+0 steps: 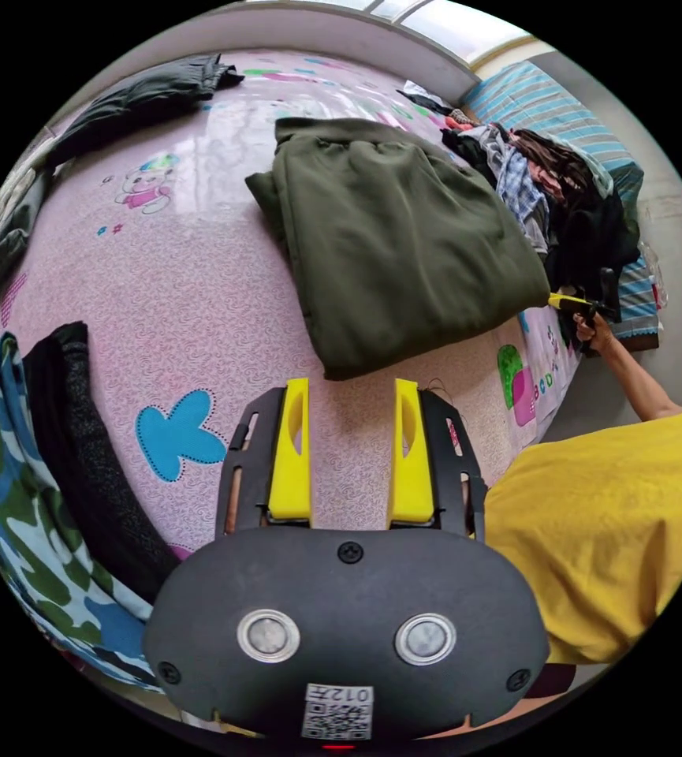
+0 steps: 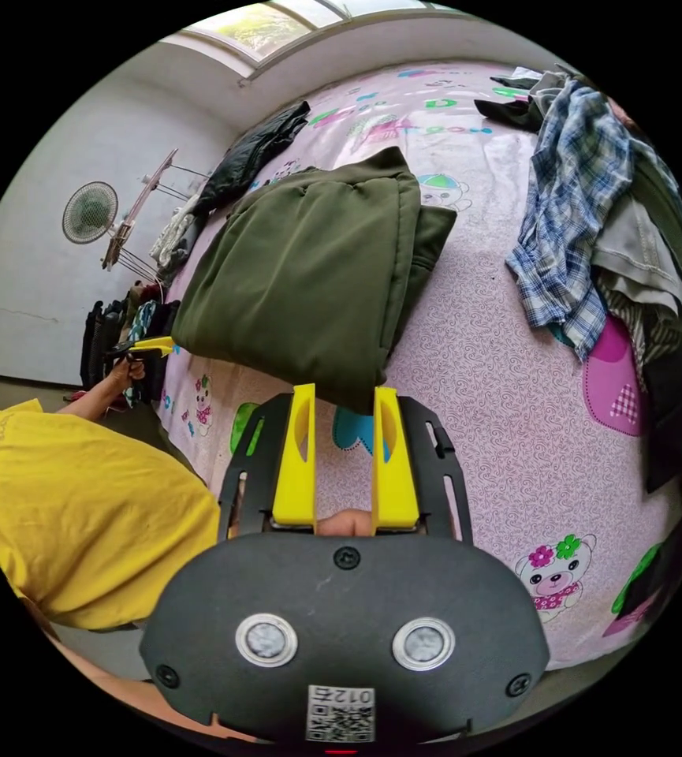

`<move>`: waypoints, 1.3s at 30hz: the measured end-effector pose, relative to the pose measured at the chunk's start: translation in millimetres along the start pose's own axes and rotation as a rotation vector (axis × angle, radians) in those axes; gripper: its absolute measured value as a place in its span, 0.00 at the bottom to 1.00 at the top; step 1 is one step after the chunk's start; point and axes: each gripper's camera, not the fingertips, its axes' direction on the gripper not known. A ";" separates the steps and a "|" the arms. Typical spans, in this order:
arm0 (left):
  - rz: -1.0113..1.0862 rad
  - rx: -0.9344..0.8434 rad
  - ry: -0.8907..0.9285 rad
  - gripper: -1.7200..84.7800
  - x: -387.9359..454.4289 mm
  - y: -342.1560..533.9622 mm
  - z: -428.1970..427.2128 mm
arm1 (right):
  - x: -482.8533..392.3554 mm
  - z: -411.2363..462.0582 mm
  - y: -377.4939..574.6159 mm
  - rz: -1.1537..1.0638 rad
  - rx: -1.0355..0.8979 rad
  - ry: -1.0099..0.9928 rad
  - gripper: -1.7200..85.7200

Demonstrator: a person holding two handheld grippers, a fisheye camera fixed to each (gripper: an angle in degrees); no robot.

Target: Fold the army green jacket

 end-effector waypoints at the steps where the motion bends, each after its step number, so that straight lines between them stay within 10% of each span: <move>1: 0.006 0.004 -0.013 0.18 0.8 -0.6 -0.6 | -2.0 -1.5 -0.6 -0.004 -0.001 -0.001 0.14; 14: 0.175 -0.132 -0.094 0.11 34.9 -39.9 40.0 | -44.4 -9.8 -20.9 0.004 -0.070 0.048 0.10; 26: 0.284 -0.269 0.272 0.04 47.3 -33.0 5.1 | -93.4 -46.3 -3.1 -0.031 -0.401 -0.219 0.05; 32: -0.149 -0.327 0.280 0.03 28.7 -1.9 92.8 | -104.8 23.0 33.0 0.256 -0.430 -0.103 0.05; 39: -0.226 0.021 0.045 0.03 66.8 29.6 45.1 | -192.3 -51.2 49.0 0.194 -0.213 0.311 0.03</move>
